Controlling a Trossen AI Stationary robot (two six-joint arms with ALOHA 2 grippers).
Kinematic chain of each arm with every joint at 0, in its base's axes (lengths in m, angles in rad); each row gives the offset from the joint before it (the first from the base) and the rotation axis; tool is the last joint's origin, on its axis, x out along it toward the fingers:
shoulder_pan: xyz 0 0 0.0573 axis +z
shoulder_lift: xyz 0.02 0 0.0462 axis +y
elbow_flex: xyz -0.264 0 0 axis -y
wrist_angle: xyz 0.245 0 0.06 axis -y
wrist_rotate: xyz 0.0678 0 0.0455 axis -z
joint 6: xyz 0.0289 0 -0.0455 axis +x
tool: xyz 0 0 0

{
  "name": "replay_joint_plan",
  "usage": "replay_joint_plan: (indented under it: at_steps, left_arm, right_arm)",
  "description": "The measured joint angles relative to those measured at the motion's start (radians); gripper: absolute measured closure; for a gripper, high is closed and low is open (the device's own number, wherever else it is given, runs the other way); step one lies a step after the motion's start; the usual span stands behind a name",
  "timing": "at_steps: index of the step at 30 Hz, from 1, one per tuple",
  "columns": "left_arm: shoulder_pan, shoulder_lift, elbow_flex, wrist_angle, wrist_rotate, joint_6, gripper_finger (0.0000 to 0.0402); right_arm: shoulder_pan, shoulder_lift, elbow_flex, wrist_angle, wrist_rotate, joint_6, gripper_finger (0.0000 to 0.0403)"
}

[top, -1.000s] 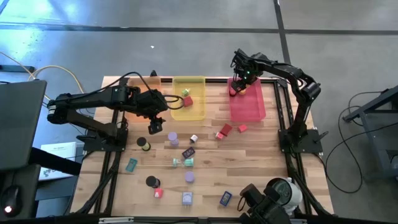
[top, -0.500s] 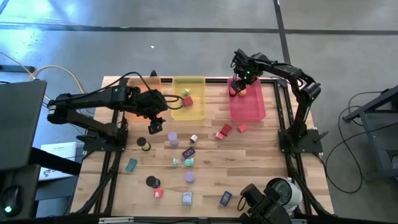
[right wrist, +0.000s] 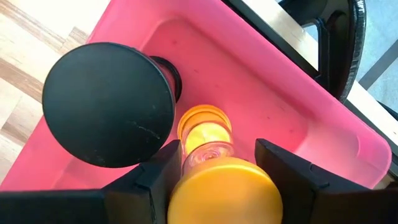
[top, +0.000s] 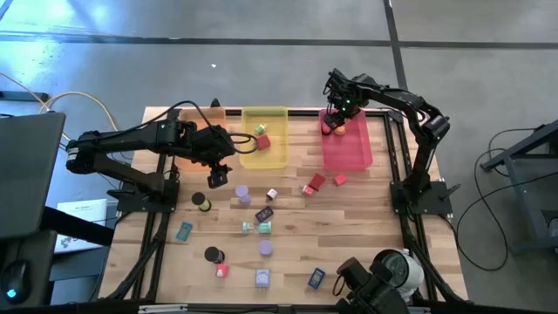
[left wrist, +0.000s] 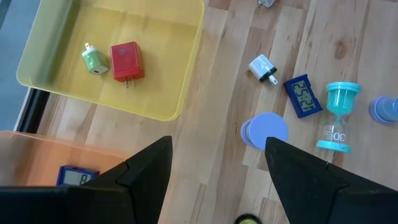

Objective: Pick & Place Office items
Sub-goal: Put the orange sand timer into the pink bin

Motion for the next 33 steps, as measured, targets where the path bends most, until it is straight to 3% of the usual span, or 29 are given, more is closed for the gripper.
replay_joint_plan:
  at_steps: [33]
  left_arm:
    - [0.0, 0.0, 0.0, 0.0, 0.0, -0.008, 0.0151]
  right_arm:
    - [0.0, 0.0, 0.0, 0.004, 0.021, -0.005, 0.0215]
